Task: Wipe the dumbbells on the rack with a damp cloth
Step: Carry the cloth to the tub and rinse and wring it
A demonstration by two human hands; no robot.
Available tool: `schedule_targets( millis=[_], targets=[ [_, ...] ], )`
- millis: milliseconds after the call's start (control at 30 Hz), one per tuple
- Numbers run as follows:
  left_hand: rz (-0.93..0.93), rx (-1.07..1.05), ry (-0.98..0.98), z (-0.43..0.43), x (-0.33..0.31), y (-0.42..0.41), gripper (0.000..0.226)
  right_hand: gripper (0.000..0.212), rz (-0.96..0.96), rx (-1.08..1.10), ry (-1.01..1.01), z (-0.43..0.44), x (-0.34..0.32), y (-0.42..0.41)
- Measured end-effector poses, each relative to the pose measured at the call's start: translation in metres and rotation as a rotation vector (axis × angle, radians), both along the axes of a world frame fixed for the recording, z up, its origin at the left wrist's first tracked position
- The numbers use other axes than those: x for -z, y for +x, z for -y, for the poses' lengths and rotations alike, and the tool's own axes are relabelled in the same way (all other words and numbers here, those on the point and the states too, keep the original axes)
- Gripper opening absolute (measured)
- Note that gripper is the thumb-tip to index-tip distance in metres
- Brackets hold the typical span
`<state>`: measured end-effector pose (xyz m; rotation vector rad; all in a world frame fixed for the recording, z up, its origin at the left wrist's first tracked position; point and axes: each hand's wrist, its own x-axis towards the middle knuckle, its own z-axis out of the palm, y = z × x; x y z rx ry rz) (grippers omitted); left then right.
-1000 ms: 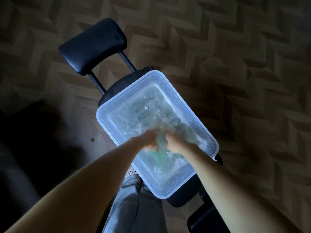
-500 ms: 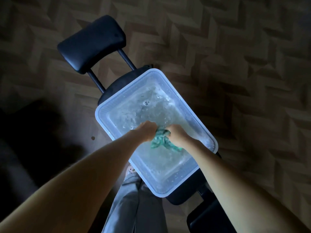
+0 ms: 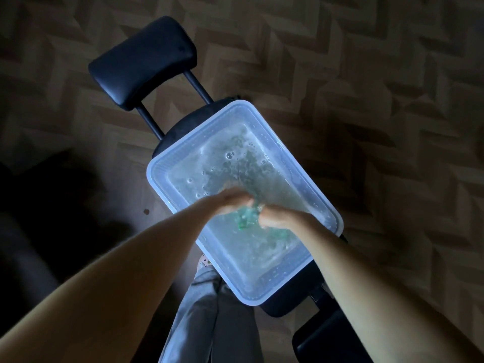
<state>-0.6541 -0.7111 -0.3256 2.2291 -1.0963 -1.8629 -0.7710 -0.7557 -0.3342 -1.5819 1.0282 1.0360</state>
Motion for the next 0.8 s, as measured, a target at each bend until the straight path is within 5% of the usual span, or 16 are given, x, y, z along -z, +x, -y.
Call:
schedule_targets(
  millis=[133,233,400,633,800],
  targets=[
    [0.221,0.095,-0.021,-0.001,0.022,0.002,0.032,0.039,0.098,0.286,-0.013,0.012,0.004,-0.010],
    [0.318,0.157,0.020,-0.011,0.032,-0.004,0.033,0.015,0.060,0.057,-0.179,0.006,0.010,-0.010],
    [0.446,0.070,-0.056,-0.015,0.023,-0.003,0.035,0.043,0.084,-0.194,-0.280,-0.001,0.009,-0.006],
    [0.314,-0.085,-0.197,-0.007,-0.038,0.015,0.029,0.034,0.301,0.220,-0.421,0.005,-0.033,0.005],
    [0.115,-0.180,-0.412,-0.008,-0.096,0.015,0.033,0.047,0.430,0.536,-0.099,-0.008,-0.082,0.005]
  ],
)
